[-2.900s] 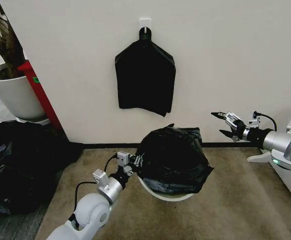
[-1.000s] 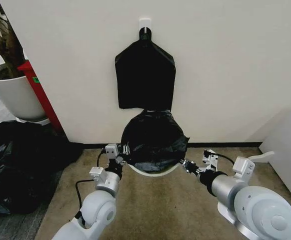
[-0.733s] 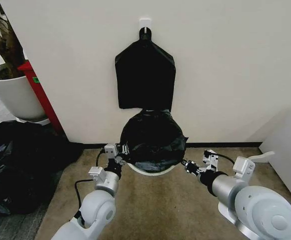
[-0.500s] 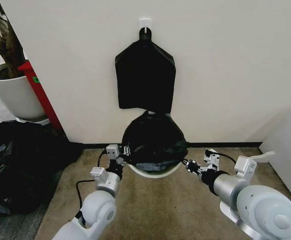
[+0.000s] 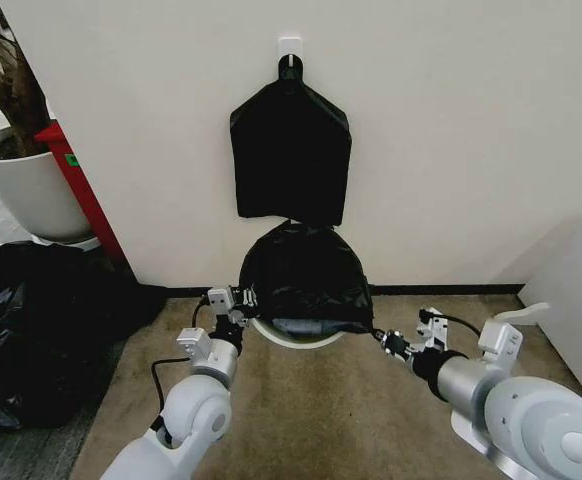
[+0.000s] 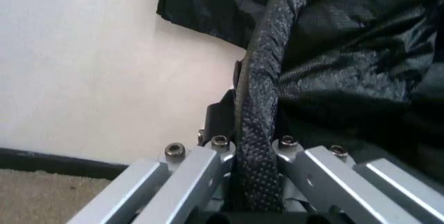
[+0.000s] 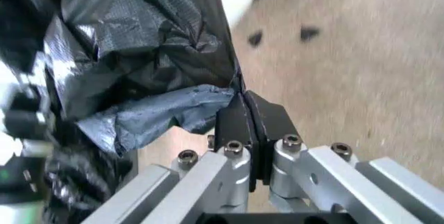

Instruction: Place the garbage bag over the trash bin.

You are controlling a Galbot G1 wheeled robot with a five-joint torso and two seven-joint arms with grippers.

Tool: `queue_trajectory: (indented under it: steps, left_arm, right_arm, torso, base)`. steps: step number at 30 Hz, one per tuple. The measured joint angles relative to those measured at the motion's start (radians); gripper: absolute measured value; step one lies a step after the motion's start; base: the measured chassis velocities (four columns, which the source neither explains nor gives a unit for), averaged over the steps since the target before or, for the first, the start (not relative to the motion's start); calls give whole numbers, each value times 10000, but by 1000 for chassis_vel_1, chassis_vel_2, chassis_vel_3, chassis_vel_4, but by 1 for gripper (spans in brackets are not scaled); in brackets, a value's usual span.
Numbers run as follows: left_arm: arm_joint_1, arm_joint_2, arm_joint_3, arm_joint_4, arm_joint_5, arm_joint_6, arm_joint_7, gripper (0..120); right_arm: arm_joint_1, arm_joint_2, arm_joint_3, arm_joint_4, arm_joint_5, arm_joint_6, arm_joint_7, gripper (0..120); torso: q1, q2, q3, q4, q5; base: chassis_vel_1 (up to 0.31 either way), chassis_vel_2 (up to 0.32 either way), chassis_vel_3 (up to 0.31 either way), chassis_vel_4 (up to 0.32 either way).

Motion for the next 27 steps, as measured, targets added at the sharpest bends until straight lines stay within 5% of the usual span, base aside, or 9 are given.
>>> queue_trajectory:
  steps: [15,27]
  left_arm:
    - [60,101,-84,-321,-169,64,13,2]
    - [-78,122,-105,-158,-345,7,33,2]
  right_arm:
    - [69,535,-617,-1,-328,-258,204,0]
    - [-786,883,-245,0,-931,127,-1389,43]
  torso:
    - [0,0,0,1,0]
    - [0,0,-1,1,2]
  base:
    - [0,0,0,0]
    - [0,0,0,0]
